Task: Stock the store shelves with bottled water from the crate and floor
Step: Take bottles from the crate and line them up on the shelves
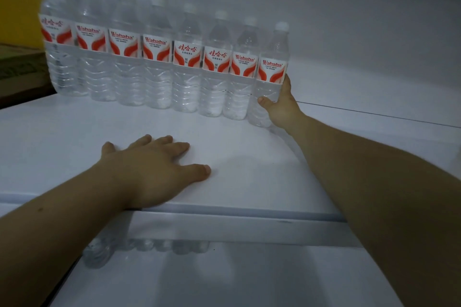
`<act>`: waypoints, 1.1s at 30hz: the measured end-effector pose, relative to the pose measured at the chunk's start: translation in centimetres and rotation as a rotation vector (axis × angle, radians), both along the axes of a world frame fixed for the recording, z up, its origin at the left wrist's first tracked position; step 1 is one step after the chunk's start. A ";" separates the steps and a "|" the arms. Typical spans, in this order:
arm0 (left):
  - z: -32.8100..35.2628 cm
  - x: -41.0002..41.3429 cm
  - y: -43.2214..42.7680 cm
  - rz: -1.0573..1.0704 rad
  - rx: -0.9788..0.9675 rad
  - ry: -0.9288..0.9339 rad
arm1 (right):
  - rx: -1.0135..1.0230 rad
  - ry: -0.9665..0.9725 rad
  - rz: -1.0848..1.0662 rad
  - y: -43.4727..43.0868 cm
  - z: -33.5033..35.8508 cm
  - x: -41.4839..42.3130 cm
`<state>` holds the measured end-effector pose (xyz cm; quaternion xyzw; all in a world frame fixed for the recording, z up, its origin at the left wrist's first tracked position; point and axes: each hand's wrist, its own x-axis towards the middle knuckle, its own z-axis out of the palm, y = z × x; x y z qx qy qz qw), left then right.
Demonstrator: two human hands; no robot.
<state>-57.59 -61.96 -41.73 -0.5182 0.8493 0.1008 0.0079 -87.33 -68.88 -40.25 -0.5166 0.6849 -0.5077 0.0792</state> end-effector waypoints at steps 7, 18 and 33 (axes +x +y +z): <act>0.1 0.0 0.1 -0.015 -0.013 0.002 | 0.085 0.048 -0.123 -1.2 0.1 -0.8; -0.4 0.0 -0.2 -0.001 -0.027 0.028 | 0.265 0.092 -0.227 -1.3 0.8 0.6; 3.0 -2.2 10.3 -0.264 0.140 0.357 | 0.641 0.356 -0.283 26.2 7.3 4.9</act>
